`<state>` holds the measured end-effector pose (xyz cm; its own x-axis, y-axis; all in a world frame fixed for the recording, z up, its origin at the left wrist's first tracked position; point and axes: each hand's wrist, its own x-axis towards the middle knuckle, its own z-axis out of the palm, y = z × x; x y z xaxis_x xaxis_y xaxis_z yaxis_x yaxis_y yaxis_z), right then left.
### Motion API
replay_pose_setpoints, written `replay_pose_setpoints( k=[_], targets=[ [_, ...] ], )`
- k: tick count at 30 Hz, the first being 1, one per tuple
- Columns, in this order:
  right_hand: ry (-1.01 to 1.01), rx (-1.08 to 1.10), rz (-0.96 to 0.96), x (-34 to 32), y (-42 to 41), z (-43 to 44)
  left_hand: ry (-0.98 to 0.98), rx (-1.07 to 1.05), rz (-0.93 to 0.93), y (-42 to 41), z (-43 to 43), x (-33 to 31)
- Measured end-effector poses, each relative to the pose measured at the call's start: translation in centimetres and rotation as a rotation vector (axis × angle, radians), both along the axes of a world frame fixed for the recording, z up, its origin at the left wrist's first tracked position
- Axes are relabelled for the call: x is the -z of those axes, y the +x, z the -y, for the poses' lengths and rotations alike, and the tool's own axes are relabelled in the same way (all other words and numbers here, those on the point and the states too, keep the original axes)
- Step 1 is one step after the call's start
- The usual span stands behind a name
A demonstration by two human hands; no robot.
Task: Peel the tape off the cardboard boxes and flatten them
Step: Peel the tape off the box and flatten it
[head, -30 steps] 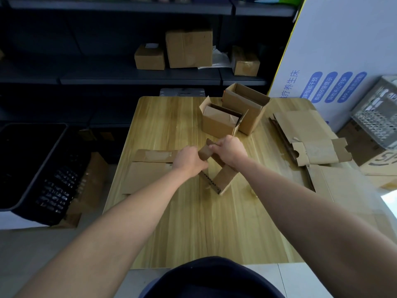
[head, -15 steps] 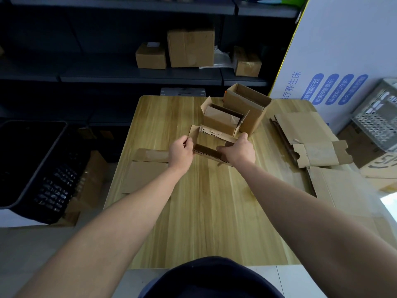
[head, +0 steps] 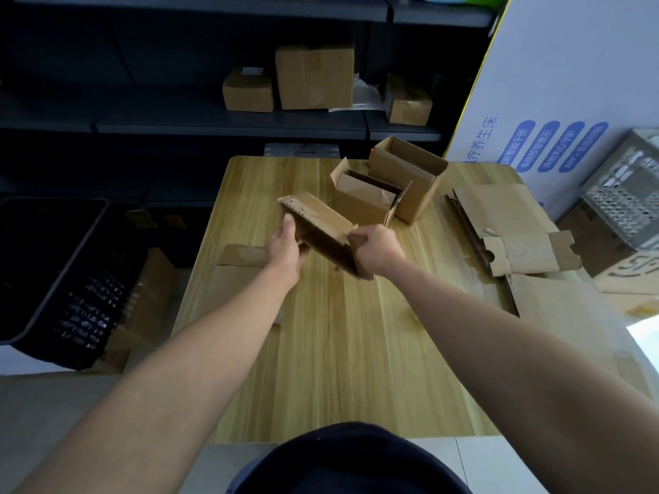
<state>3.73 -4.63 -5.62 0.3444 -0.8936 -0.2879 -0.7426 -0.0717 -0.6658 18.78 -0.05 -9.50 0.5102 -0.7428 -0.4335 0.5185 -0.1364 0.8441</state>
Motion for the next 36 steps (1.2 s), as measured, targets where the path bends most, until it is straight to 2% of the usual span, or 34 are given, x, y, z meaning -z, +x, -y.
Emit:
replay_pose_setpoints(
  k=[3,7,9,10,12,14,16,17,18,20,22,26,31,36],
  targets=[
    [0.032,-0.154,0.023,0.5,0.4,-0.9,-0.024,0.153,-0.123,-0.6,-0.2,0.0],
    [-0.039,-0.290,-0.102,0.3,0.3,-1.0,-0.056,0.421,-0.128,-0.3,-0.7,0.8],
    [0.058,-0.334,-0.121,0.3,0.1,-0.9,-0.039,0.445,-0.089,-0.4,-0.8,1.3],
    [0.179,-0.332,-0.067,0.3,0.0,-1.0,0.005,0.386,-0.061,-0.6,-0.8,1.6],
    [0.348,-0.240,0.065,0.4,-0.2,-1.2,0.160,0.234,0.026,-0.4,-0.8,2.0],
    [0.207,-0.046,0.052,1.1,-0.6,-0.4,0.263,0.228,0.046,0.3,-0.9,2.8],
    [0.043,0.066,-0.109,2.2,-1.4,0.7,0.347,0.305,0.049,1.1,-1.5,3.4],
    [0.043,0.090,-0.178,2.7,-1.7,0.8,0.375,0.343,0.053,1.3,-1.7,3.6],
    [0.099,0.117,-0.210,3.0,-2.1,0.8,0.387,0.369,0.057,1.3,-1.9,3.8],
    [0.273,0.158,-0.133,3.6,-2.4,0.4,0.398,0.399,0.071,1.2,-2.3,4.2],
    [0.400,0.170,-0.078,4.2,-2.2,0.0,0.444,0.419,0.132,1.3,-2.5,5.0],
    [0.348,0.244,-0.063,6.0,-1.2,0.4,0.528,0.543,0.264,1.4,-3.5,6.0],
    [0.277,0.246,-0.223,7.8,-0.5,0.1,0.638,0.722,0.594,1.1,-4.5,7.0],
    [0.321,0.242,-0.320,10.4,-1.2,-0.5,0.686,0.856,0.793,0.4,-4.3,8.7]
  ],
)
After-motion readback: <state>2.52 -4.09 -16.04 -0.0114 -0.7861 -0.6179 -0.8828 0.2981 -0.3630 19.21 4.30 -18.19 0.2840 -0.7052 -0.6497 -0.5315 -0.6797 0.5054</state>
